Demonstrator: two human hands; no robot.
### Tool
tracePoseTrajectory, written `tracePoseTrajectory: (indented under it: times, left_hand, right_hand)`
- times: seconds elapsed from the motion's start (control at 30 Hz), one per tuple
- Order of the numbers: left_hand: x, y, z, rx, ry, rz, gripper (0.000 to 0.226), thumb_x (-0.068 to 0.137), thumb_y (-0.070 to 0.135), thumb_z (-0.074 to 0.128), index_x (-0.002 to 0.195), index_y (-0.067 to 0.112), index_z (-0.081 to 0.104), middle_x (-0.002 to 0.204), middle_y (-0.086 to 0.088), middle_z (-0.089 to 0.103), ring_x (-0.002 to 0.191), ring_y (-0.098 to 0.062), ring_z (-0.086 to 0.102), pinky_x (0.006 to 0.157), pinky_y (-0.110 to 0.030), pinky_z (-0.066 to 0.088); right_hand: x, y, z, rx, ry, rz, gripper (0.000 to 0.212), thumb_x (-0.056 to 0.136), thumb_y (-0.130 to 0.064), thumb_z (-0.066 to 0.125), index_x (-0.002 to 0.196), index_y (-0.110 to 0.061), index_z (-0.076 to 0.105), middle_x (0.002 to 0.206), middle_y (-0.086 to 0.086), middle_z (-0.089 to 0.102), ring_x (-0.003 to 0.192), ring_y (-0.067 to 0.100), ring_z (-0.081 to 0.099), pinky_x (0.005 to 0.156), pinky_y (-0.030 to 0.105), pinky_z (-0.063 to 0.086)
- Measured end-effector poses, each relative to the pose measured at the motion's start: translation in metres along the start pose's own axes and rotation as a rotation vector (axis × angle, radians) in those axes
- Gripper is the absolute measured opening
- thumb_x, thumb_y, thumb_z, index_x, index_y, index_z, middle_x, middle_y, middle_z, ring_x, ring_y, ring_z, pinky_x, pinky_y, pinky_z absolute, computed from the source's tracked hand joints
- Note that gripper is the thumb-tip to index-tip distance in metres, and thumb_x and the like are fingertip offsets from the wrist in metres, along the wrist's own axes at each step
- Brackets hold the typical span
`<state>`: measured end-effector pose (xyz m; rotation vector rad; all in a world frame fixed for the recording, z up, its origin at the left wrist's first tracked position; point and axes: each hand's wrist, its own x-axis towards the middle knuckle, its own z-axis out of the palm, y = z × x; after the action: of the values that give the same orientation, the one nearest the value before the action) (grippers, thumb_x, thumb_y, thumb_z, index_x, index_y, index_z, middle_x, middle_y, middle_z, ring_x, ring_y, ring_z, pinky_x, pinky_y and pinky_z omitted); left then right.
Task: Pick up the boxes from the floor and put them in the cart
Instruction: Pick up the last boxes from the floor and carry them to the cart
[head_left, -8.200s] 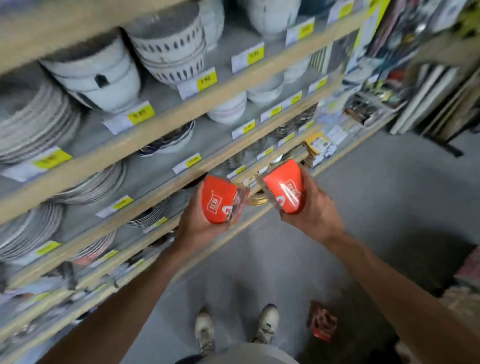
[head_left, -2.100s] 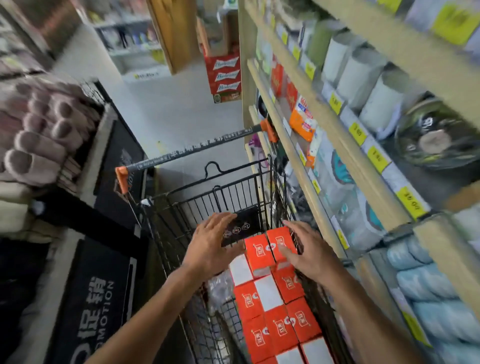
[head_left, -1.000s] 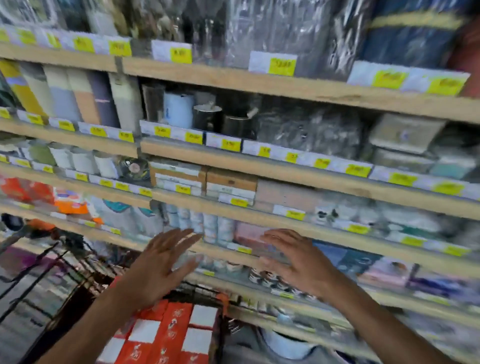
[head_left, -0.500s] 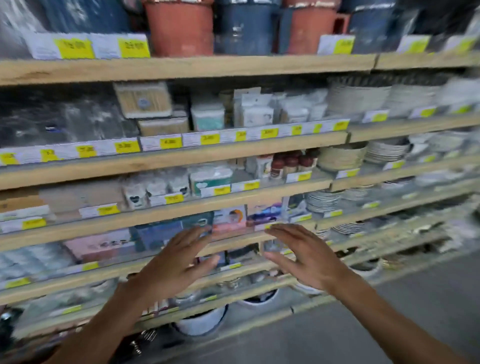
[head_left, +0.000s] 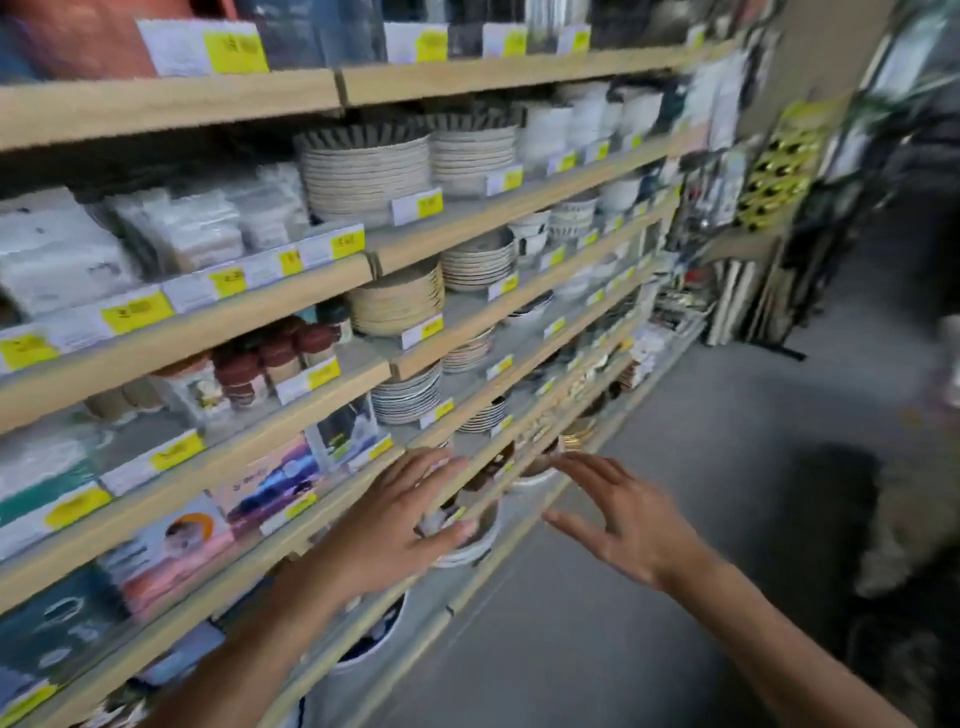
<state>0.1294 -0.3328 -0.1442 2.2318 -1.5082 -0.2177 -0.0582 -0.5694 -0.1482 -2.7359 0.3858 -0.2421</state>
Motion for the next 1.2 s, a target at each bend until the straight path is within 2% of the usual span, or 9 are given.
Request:
tracePoseTrajectory:
  times: [0.07,0.13,0.33,0.5,0.67,0.73,0.9,1.0,1.2]
  left_hand:
    - [0.04,0.0,0.016,-0.046,-0.042,0.064,0.08,0.087,0.08,0.031,0.155,0.037,0.026,0.158,0.019,0.021,0.148,0.004,0.009,0.121,-0.027,0.016]
    - [0.083,0.001,0.032,-0.051,-0.083,0.156,0.08,0.088,0.079,0.032,0.155,0.036,0.025,0.159,0.017,0.022,0.149,0.0,0.011,0.122,-0.031,0.018]
    - [0.182,0.013,0.065,-0.155,-0.205,0.376,0.081,0.084,0.081,0.036,0.153,0.041,0.026,0.157,0.023,0.02,0.146,0.01,0.007,0.12,-0.022,0.013]
    - [0.256,0.016,0.085,-0.193,-0.304,0.521,0.078,0.087,0.077,0.043,0.154,0.042,0.025,0.161,0.021,0.02,0.15,0.002,0.009,0.123,-0.033,0.018]
    - [0.304,0.034,0.124,-0.219,-0.399,0.668,0.083,0.083,0.079,0.042,0.155,0.039,0.026,0.159,0.023,0.02,0.149,0.003,0.007,0.121,-0.022,0.009]
    - [0.317,0.047,0.144,-0.222,-0.449,0.723,0.09,0.079,0.087,0.036,0.155,0.04,0.024,0.157,0.024,0.019,0.148,0.004,0.006,0.121,-0.019,0.005]
    - [0.354,0.084,0.193,-0.215,-0.539,0.855,0.089,0.08,0.084,0.038,0.155,0.038,0.026,0.159,0.018,0.023,0.149,0.001,0.01,0.121,-0.019,0.007]
    - [0.383,0.109,0.223,-0.188,-0.585,0.878,0.083,0.083,0.075,0.043,0.155,0.039,0.025,0.16,0.02,0.022,0.15,0.0,0.009,0.122,-0.023,0.011]
    - [0.446,0.169,0.281,-0.143,-0.622,0.913,0.08,0.084,0.073,0.044,0.154,0.037,0.03,0.16,0.019,0.025,0.15,-0.001,0.01,0.123,-0.028,0.014]
  right_hand:
    - [-0.007,0.02,-0.005,-0.014,0.002,0.086,0.071,0.093,-0.079,0.036,0.153,-0.041,0.032,0.157,-0.016,0.037,0.145,0.007,0.031,0.114,0.024,0.027]
    - [-0.012,0.042,-0.012,-0.04,0.008,0.201,0.075,0.091,-0.081,0.035,0.154,-0.04,0.03,0.158,-0.014,0.036,0.145,0.01,0.032,0.116,0.031,0.03]
    - [-0.009,0.09,-0.024,-0.015,0.076,0.51,0.102,0.075,-0.095,0.02,0.154,-0.032,0.033,0.157,-0.007,0.039,0.143,0.02,0.038,0.118,0.037,0.033]
    - [-0.007,0.11,-0.031,0.019,0.189,0.708,0.099,0.078,-0.093,0.024,0.154,-0.031,0.034,0.156,-0.007,0.041,0.143,0.017,0.038,0.117,0.035,0.034]
    - [-0.032,0.121,-0.012,0.018,0.255,0.886,0.076,0.091,-0.072,0.047,0.155,-0.033,0.031,0.156,-0.011,0.038,0.142,0.014,0.039,0.114,0.031,0.037]
    - [-0.049,0.123,-0.007,0.014,0.259,0.97,0.075,0.092,-0.071,0.048,0.155,-0.036,0.027,0.157,-0.013,0.035,0.142,0.012,0.037,0.112,0.029,0.036]
    - [-0.097,0.151,-0.002,0.075,0.303,1.196,0.077,0.092,-0.07,0.05,0.156,-0.038,0.023,0.16,-0.012,0.03,0.144,0.013,0.035,0.114,0.029,0.035]
    - [-0.111,0.184,0.006,0.115,0.337,1.251,0.079,0.09,-0.073,0.049,0.156,-0.041,0.022,0.159,-0.014,0.03,0.144,0.013,0.035,0.115,0.031,0.036]
    - [-0.108,0.271,-0.01,0.172,0.385,1.266,0.08,0.09,-0.072,0.05,0.157,-0.04,0.02,0.16,-0.013,0.029,0.145,0.011,0.032,0.116,0.034,0.036]
